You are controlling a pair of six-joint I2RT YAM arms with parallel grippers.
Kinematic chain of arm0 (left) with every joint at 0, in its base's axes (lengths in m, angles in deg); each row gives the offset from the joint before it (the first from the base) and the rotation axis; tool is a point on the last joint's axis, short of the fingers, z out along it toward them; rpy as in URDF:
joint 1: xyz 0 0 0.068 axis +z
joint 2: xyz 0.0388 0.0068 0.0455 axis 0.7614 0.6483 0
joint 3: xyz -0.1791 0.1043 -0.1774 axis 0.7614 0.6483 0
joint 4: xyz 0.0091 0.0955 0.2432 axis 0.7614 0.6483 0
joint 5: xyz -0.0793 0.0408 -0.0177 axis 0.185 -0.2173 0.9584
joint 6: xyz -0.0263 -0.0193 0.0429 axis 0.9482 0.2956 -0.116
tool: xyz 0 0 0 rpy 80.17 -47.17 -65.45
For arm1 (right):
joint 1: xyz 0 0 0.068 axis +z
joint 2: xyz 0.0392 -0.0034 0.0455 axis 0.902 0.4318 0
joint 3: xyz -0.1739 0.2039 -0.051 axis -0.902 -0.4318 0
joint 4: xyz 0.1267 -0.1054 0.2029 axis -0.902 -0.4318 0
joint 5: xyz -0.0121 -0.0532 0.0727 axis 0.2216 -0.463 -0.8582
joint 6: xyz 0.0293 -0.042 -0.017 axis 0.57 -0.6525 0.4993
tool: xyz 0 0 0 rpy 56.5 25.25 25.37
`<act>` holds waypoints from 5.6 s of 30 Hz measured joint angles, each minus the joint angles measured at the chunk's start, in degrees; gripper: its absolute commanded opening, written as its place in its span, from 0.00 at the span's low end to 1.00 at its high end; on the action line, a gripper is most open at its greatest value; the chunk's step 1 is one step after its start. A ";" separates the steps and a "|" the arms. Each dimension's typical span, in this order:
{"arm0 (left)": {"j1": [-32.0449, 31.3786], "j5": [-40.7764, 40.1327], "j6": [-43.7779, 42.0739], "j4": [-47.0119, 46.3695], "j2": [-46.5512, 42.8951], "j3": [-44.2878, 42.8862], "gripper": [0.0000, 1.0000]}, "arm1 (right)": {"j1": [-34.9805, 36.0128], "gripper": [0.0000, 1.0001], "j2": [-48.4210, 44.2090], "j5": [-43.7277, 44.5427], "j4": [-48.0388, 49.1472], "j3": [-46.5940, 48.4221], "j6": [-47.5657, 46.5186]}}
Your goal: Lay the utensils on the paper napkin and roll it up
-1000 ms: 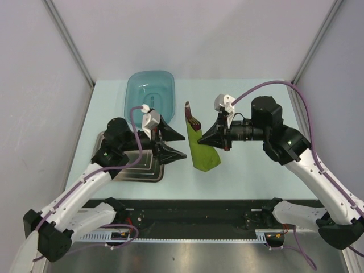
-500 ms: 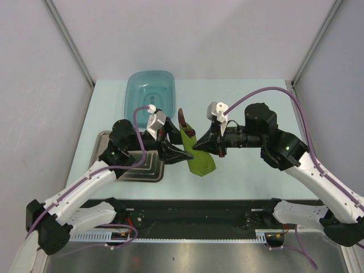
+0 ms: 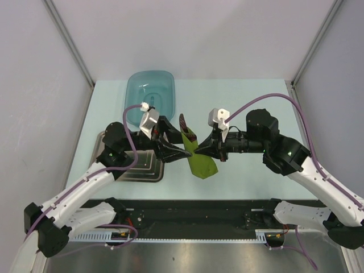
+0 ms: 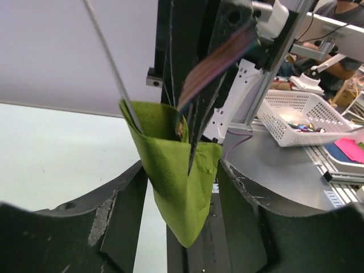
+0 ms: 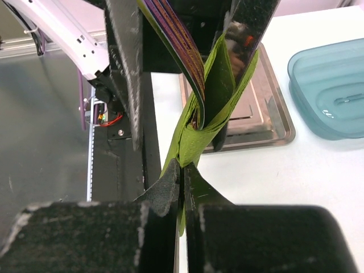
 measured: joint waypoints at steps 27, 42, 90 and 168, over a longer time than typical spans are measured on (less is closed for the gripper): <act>-0.17 -3.41 16.81 -17.18 5.79 0.37 0.42 | 2.43 0.00 -0.98 6.82 5.01 -2.14 2.05; -0.24 -4.74 19.82 -19.91 6.47 1.64 0.24 | 2.25 0.00 -0.98 7.15 6.29 -2.73 4.35; 7.04 -3.82 26.38 -19.80 9.88 1.75 0.00 | -5.29 0.56 -2.73 2.29 1.14 -3.80 8.81; 14.51 -18.01 22.16 -1.44 10.64 -0.59 0.00 | -16.98 0.48 5.31 8.26 9.42 -1.64 21.97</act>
